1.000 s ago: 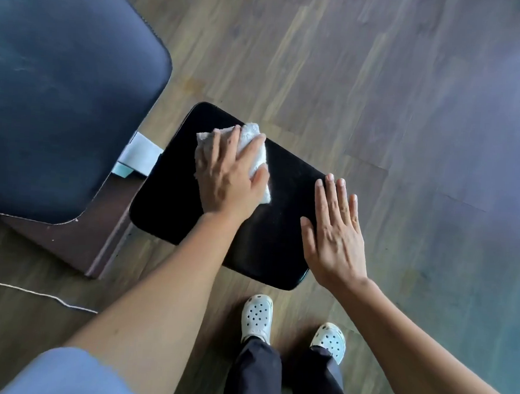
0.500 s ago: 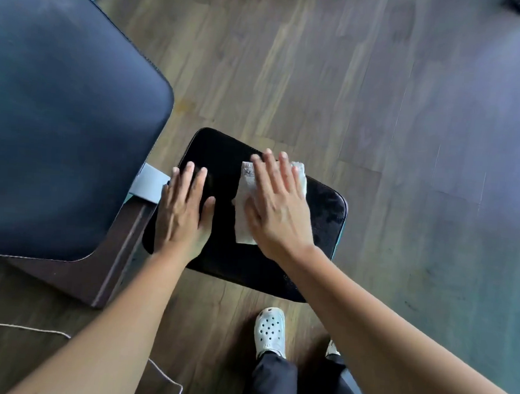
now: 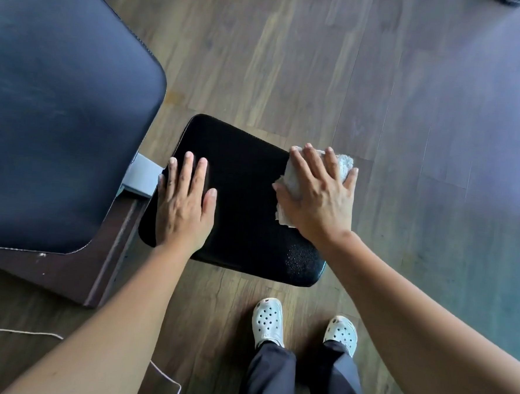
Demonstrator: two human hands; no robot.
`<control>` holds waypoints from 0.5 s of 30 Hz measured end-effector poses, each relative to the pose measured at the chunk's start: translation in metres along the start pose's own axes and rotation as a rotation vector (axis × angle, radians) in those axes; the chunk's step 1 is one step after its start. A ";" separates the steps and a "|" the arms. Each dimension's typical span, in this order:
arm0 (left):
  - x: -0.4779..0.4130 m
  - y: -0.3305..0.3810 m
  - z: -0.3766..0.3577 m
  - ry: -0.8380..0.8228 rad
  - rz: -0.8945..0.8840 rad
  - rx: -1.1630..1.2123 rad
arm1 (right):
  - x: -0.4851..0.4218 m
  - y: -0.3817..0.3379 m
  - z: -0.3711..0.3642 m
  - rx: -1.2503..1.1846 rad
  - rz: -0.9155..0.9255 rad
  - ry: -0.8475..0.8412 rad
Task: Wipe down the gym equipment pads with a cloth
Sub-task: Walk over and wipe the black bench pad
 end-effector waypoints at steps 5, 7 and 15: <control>0.002 0.000 0.003 -0.021 -0.002 0.008 | 0.025 0.018 0.008 -0.036 0.182 -0.017; 0.008 0.000 0.003 -0.029 -0.013 0.004 | 0.038 0.023 0.010 -0.074 0.224 -0.027; 0.034 -0.006 0.002 -0.036 -0.034 0.037 | 0.084 0.001 0.002 -0.079 0.382 -0.001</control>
Point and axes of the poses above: each hand's wrist, its own x-axis away from the middle knuckle, its own z-axis out of the back of the hand, y = z × x, the point moved 2 cm from there along -x, towards the middle knuckle, and after that the axes turned 5 degrees about -x, right-handed, at the moved point
